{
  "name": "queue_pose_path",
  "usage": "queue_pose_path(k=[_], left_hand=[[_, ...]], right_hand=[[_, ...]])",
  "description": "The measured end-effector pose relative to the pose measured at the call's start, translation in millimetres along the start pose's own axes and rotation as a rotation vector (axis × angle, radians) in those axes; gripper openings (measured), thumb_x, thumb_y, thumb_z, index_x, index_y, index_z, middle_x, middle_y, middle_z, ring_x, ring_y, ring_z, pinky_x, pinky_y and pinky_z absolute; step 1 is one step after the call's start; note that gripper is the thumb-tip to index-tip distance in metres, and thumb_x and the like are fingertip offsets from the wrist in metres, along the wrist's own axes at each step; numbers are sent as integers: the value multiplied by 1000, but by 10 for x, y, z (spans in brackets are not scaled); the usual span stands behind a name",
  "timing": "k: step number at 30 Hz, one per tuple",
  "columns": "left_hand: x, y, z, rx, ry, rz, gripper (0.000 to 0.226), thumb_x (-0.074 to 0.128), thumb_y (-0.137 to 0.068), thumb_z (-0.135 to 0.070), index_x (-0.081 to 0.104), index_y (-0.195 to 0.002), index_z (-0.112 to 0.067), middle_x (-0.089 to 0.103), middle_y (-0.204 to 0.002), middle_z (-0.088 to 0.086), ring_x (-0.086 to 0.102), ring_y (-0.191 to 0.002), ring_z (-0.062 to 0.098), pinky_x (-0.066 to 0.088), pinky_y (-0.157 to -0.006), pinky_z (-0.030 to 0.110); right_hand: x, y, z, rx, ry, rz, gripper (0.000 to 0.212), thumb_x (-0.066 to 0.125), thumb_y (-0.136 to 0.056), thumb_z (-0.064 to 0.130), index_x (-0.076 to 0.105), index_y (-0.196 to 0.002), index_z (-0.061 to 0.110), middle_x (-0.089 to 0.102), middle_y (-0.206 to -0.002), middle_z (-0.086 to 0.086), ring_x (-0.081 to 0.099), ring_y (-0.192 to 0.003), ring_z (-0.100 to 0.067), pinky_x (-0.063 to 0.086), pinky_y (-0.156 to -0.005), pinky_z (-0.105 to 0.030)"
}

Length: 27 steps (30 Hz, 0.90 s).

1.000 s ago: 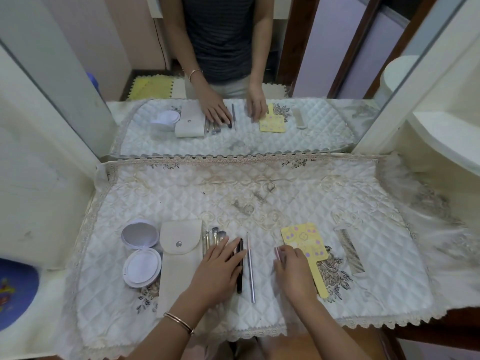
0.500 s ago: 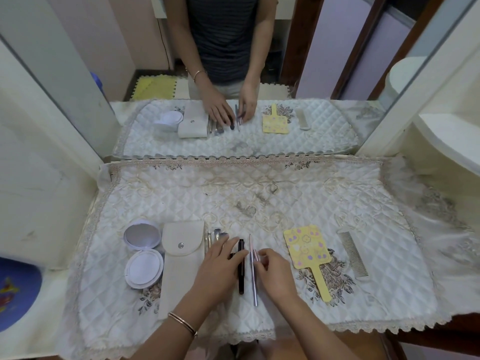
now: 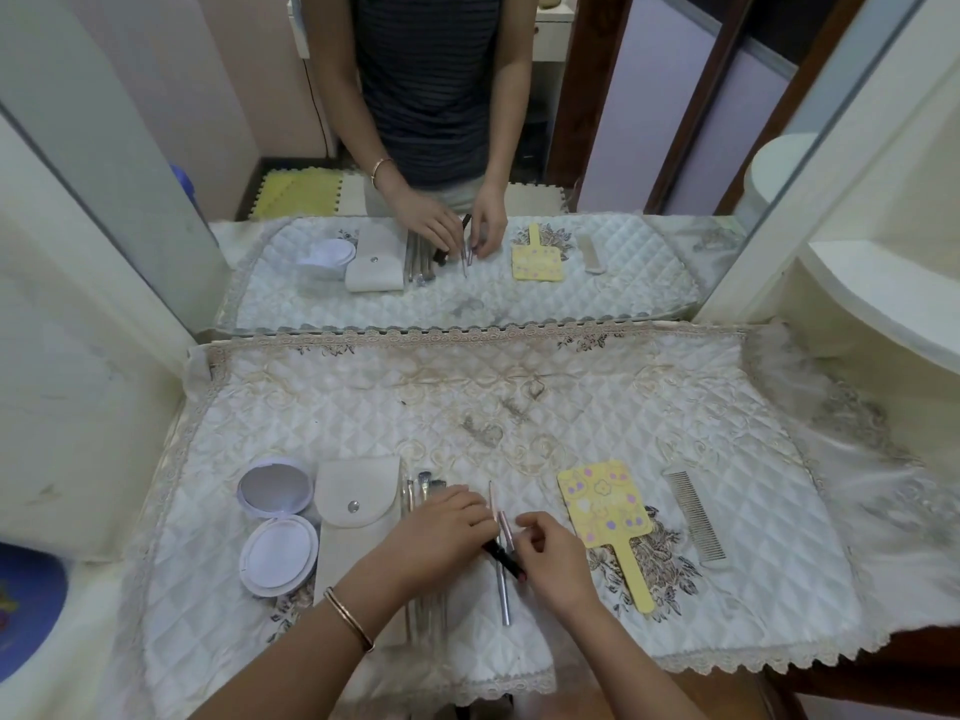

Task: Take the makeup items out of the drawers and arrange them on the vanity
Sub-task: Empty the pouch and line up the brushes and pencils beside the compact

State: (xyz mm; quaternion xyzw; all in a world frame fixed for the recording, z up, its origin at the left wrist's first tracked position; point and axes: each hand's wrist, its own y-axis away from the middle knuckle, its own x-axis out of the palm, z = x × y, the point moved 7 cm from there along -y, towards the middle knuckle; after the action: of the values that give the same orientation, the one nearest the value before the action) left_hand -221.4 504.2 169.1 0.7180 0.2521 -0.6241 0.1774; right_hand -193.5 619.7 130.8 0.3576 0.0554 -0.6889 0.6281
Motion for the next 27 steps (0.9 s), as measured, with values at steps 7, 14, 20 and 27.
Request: queue_pose_path(k=[7,14,20,27], left_hand=[[-64,277,288,-798,844,-175,17,62,-84,-24,55,-100,-26,62,-75,-8,57,-71,5,40,-61,9],[204,261,128,-890,687,-55,19,55,-86,-27,41,-95,-18,48,-58,-6,49,-55,8,37,-56,26],[202,129,84,-790,411,91,35,42,-93,-31,36,-118,-7,66,-100,11,62,-92,28,36,-63,30],[214,335,82,-749,281,58,31,37,-93,-41,40,-107,-14,63,-100,5,61,-91,24,36,-64,29]], right_hand=[[26,-5,-15,55,-126,1,8,53,-90,15,59,-90,20,66,-81,-1,68,-82,-24,52,-70,-28],[43,-10,4,28,-43,26,10,52,-90,19,61,-95,19,63,-78,4,58,-68,-6,43,-59,-13],[44,-12,60,-25,25,40,16,52,-89,15,62,-101,14,53,-68,13,49,-61,1,41,-53,-7],[105,-23,113,-22,90,-6,8,56,-86,14,53,-88,21,48,-65,12,46,-59,0,38,-51,-12]])
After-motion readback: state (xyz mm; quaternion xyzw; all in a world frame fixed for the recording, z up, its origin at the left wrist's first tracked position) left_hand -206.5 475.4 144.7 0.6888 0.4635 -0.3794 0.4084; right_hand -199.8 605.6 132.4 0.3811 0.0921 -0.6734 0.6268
